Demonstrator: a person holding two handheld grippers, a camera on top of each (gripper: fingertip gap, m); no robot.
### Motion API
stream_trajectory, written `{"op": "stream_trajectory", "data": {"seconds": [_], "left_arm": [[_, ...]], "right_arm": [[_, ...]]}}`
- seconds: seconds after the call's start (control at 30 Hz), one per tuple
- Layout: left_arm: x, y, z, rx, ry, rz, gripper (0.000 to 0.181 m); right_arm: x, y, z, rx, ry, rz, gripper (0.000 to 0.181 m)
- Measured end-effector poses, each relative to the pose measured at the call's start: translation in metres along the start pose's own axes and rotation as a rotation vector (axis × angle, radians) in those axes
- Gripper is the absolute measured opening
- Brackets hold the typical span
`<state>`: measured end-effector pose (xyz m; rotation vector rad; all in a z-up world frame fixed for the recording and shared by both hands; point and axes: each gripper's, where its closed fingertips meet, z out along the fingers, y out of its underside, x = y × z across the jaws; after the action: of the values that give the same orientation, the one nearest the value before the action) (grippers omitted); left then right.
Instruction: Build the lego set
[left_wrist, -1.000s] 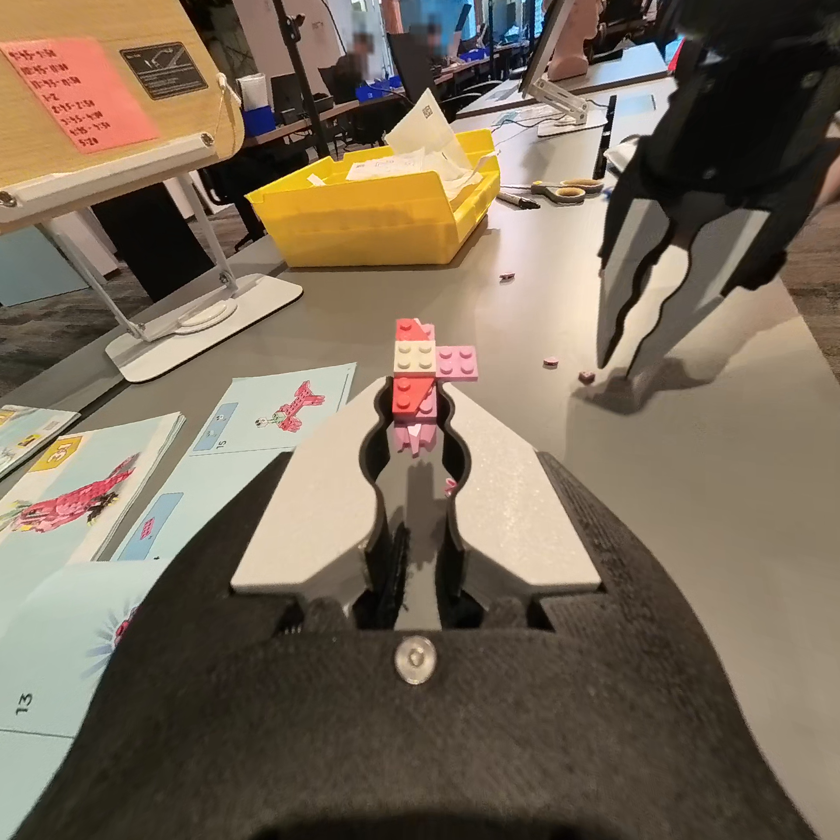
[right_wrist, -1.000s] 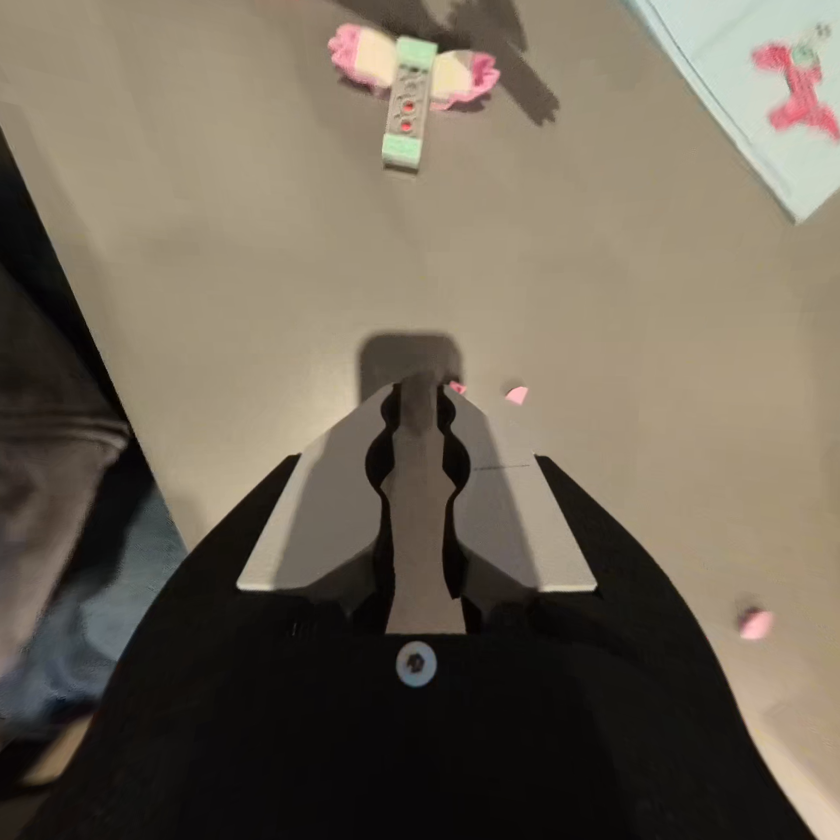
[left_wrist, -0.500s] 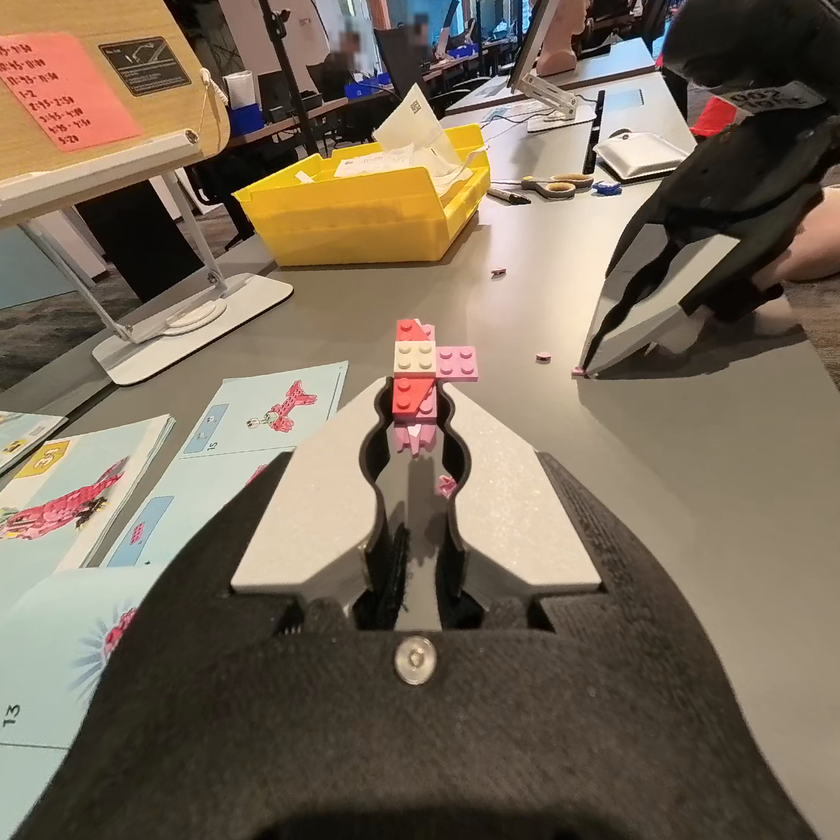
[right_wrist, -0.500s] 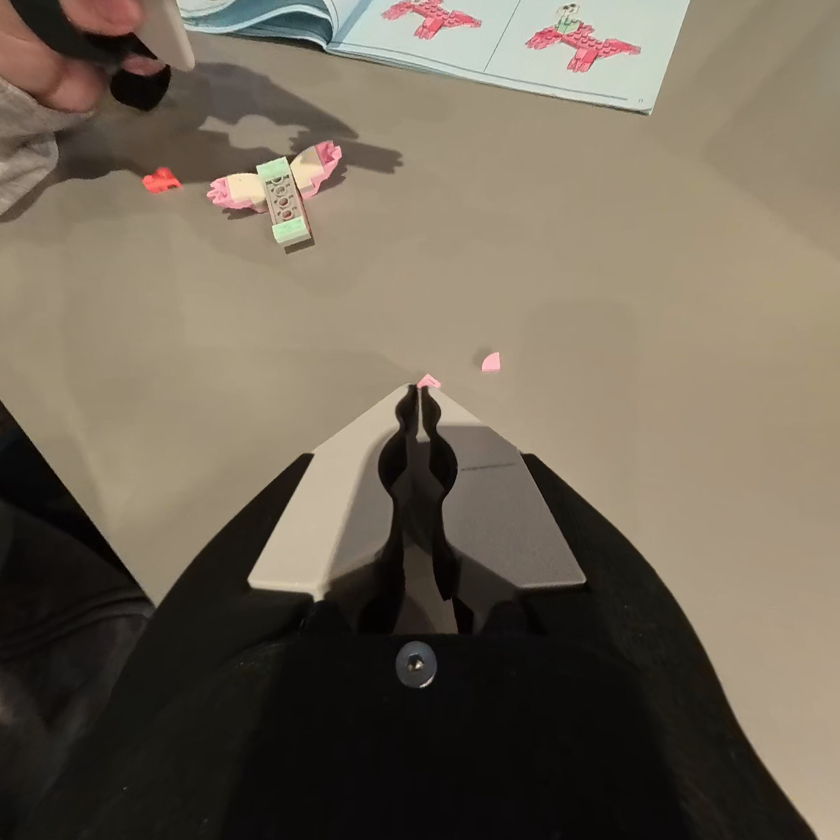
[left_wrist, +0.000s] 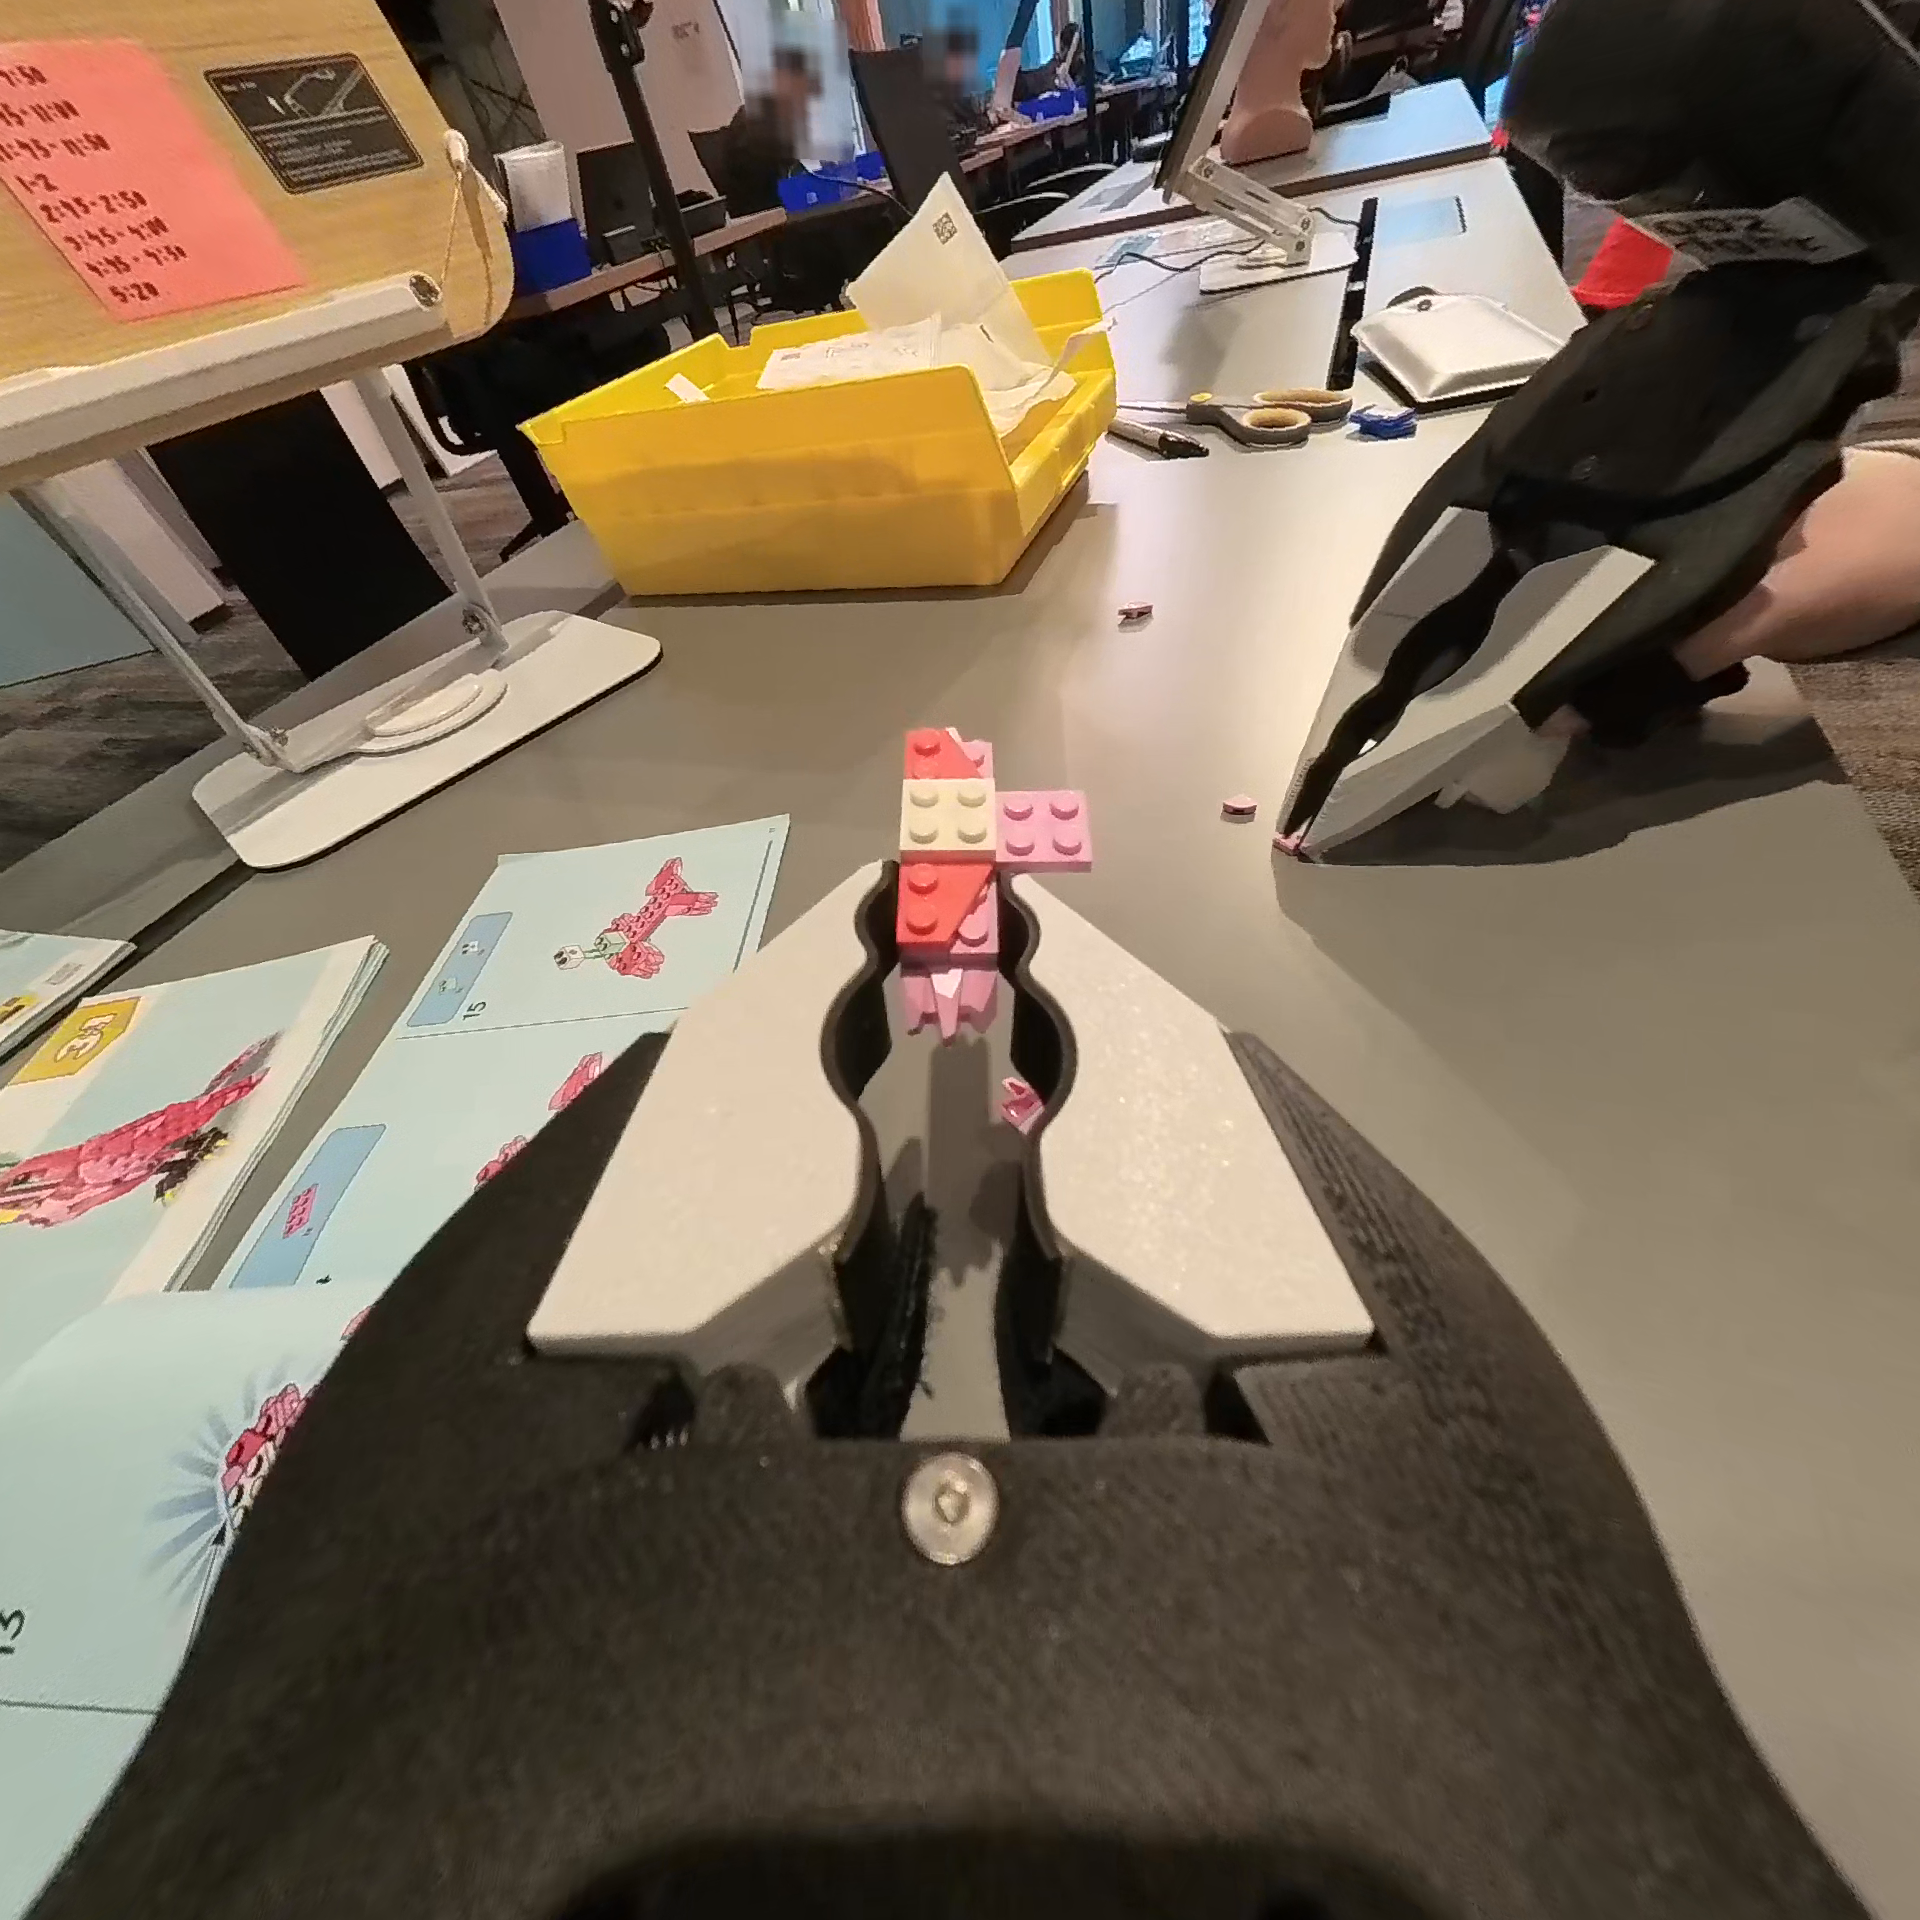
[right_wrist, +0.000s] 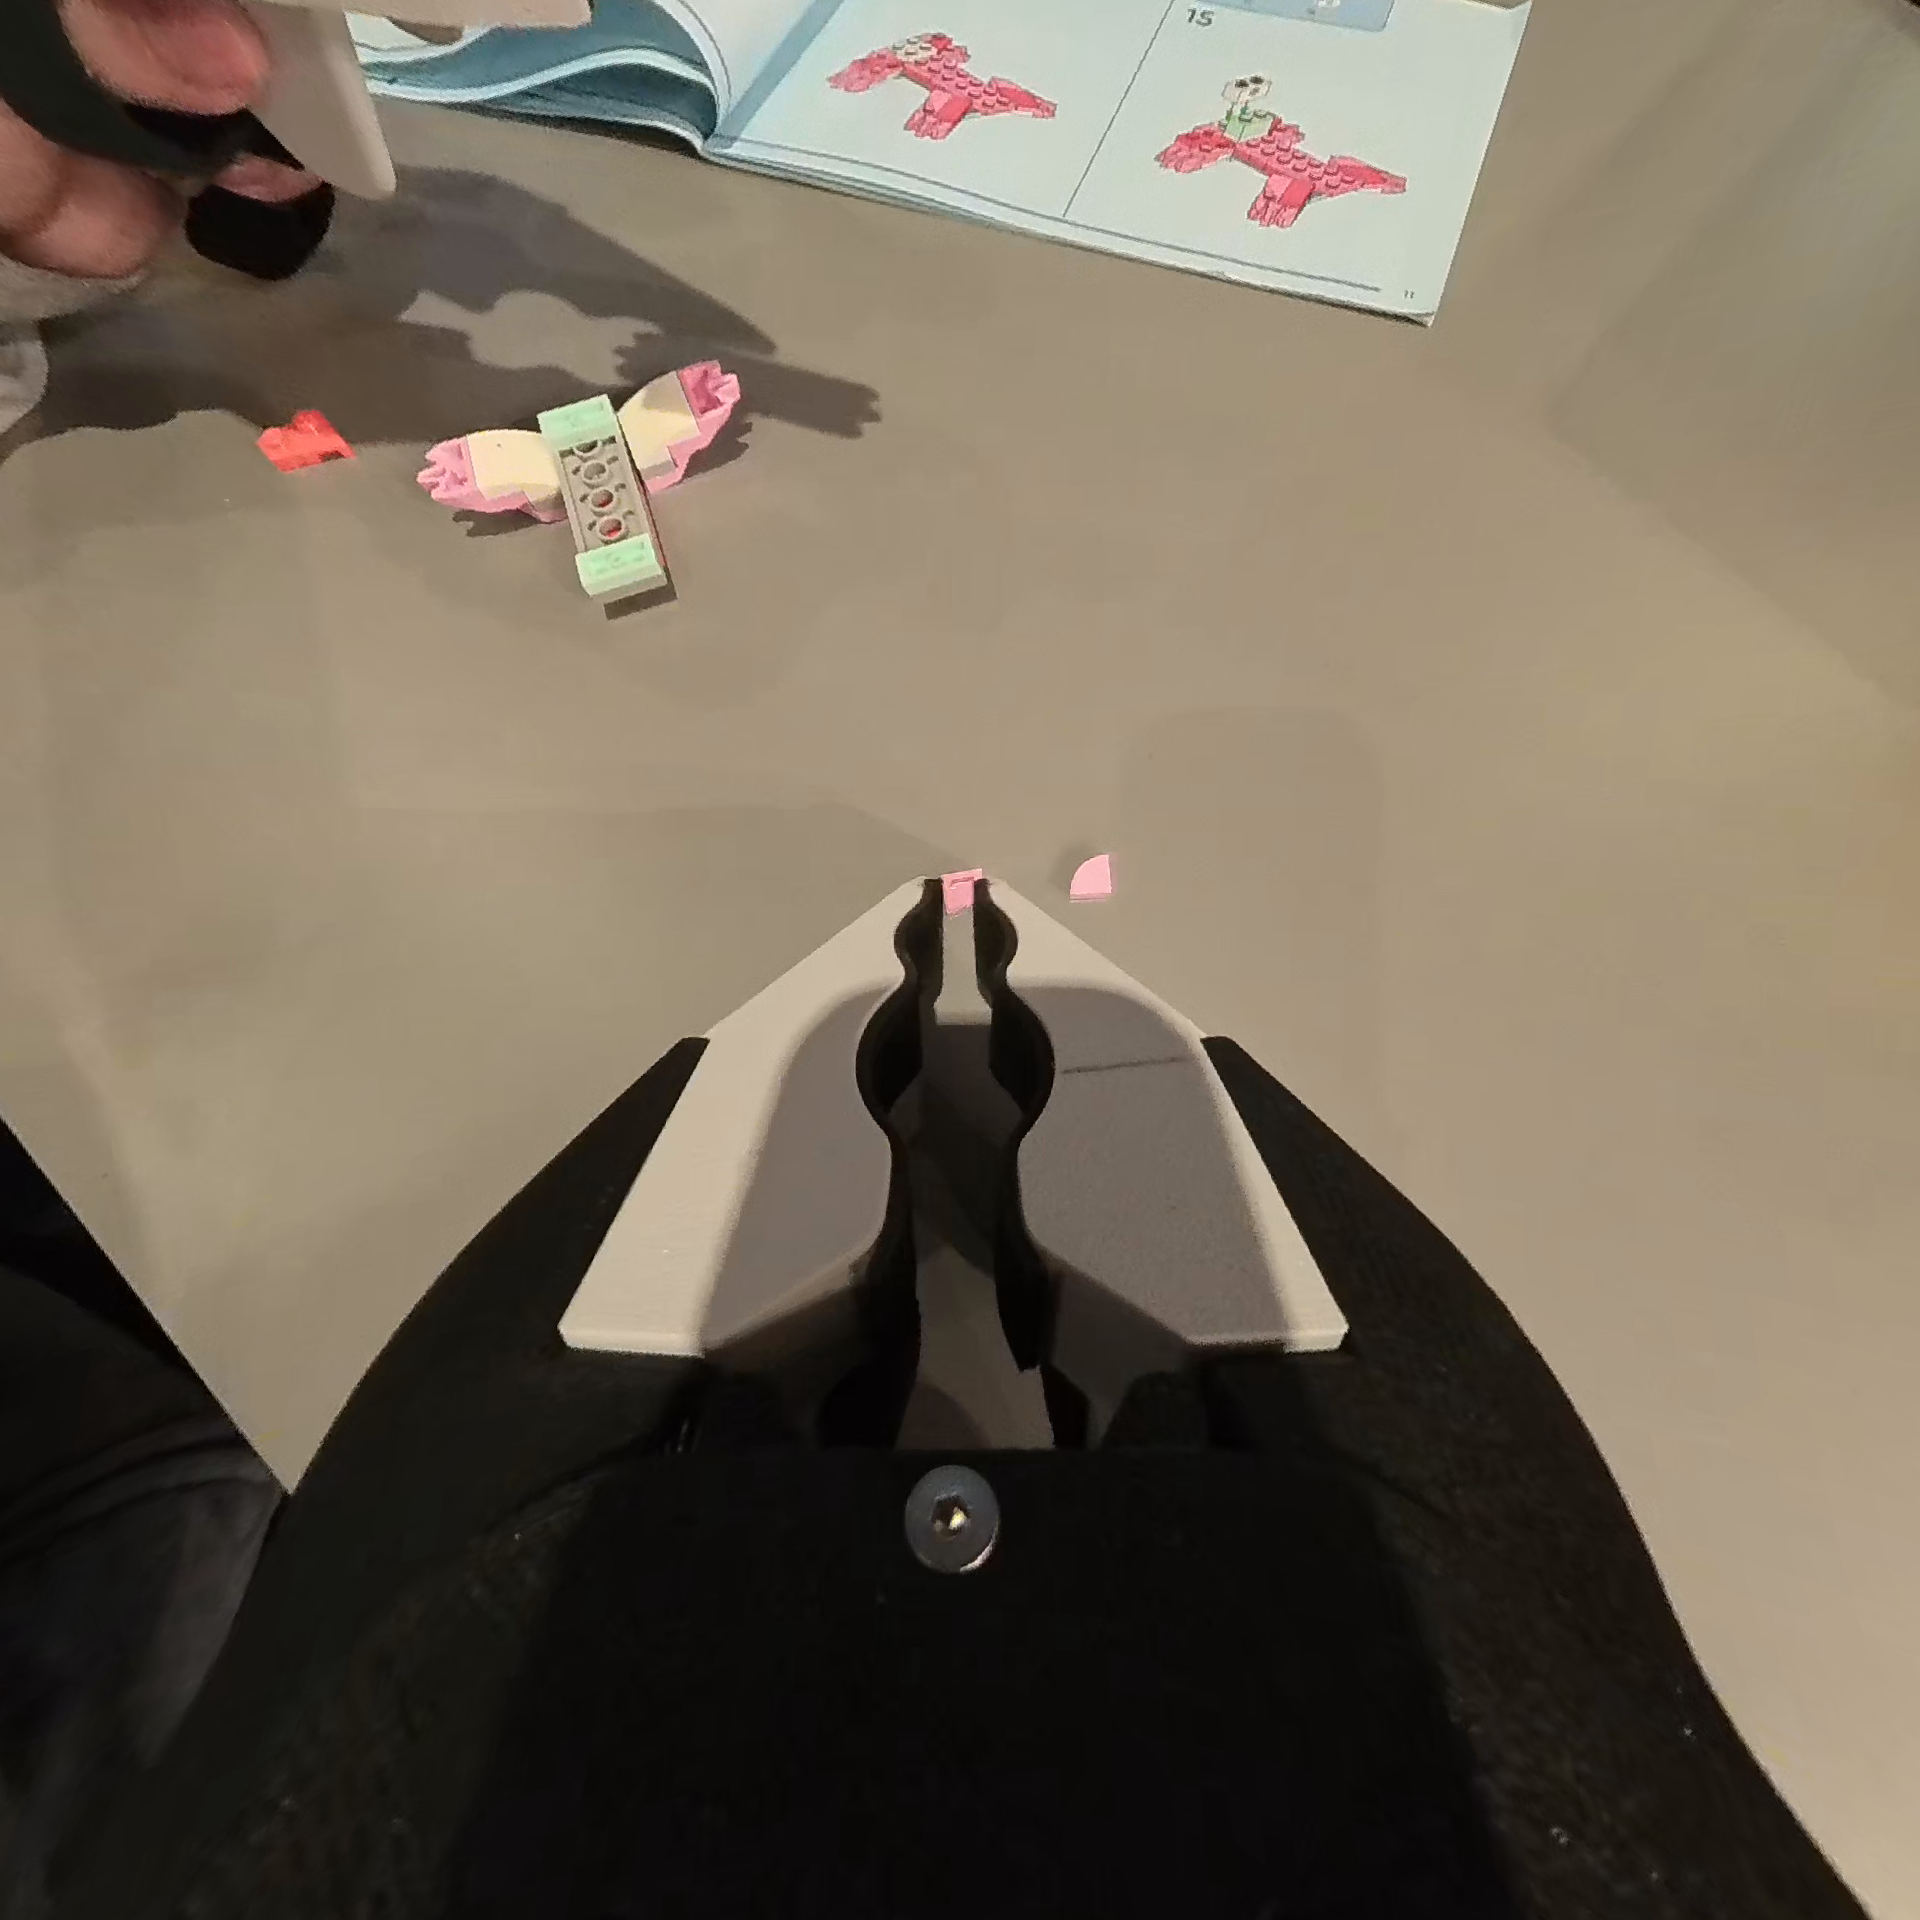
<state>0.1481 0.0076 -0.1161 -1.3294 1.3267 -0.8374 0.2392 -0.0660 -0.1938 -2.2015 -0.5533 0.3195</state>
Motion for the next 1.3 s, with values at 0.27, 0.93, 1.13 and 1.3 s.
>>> {"op": "stream_trajectory", "data": {"seconds": [0.27,0.93,1.13,1.3], "left_arm": [[0.001,-0.001,0.0,0.002,0.002,0.001,0.016],[0.005,-0.002,0.001,0.002,0.016,0.014,0.016],[0.004,0.0,0.001,-0.002,0.016,0.006,0.016],[0.008,0.002,0.003,-0.001,0.034,-0.008,0.016]], "right_arm": [[0.002,-0.001,0.001,-0.003,0.04,-0.072,0.001],[0.002,0.001,-0.018,-0.352,0.167,-1.792,0.0],[-0.009,0.02,-0.018,-0.471,-0.078,-2.287,0.0],[-0.011,0.023,-0.02,-0.533,-0.261,-2.49,0.0]]}}
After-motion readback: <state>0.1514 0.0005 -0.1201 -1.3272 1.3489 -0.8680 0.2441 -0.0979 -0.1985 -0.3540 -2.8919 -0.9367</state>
